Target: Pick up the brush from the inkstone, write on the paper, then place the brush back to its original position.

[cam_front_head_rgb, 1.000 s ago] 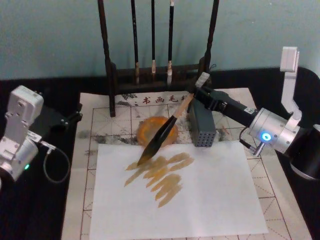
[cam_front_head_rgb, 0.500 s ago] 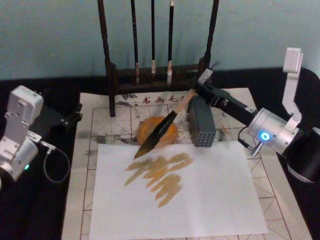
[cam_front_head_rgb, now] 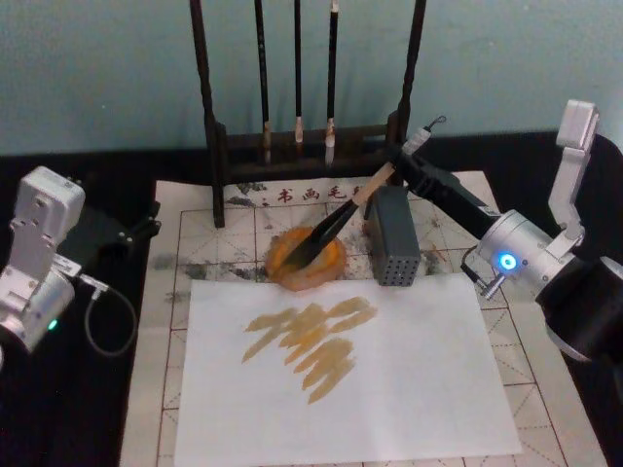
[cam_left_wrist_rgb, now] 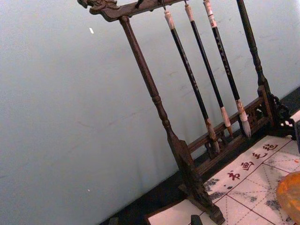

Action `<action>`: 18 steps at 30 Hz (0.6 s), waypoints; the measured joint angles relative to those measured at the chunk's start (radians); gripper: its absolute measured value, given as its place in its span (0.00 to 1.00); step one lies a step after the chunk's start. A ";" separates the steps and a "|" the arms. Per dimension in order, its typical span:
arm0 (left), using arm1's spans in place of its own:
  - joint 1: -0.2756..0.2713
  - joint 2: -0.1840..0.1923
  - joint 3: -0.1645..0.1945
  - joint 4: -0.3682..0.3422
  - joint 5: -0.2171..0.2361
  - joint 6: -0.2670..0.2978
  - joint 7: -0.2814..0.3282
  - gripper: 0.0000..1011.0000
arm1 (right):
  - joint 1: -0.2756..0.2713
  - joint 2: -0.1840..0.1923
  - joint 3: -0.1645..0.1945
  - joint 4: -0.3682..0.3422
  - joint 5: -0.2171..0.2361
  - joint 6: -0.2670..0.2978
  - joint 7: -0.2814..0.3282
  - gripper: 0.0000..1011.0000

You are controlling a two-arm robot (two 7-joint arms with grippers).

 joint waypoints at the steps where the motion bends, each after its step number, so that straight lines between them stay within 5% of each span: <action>1: 0.000 0.000 0.000 0.000 0.000 0.000 0.000 0.99 | 0.000 -0.003 0.002 0.003 -0.003 -0.002 -0.003 0.18; 18: 0.000 0.000 0.000 0.000 0.000 0.000 0.000 0.99 | -0.009 -0.058 0.054 0.040 -0.023 -0.029 -0.042 0.18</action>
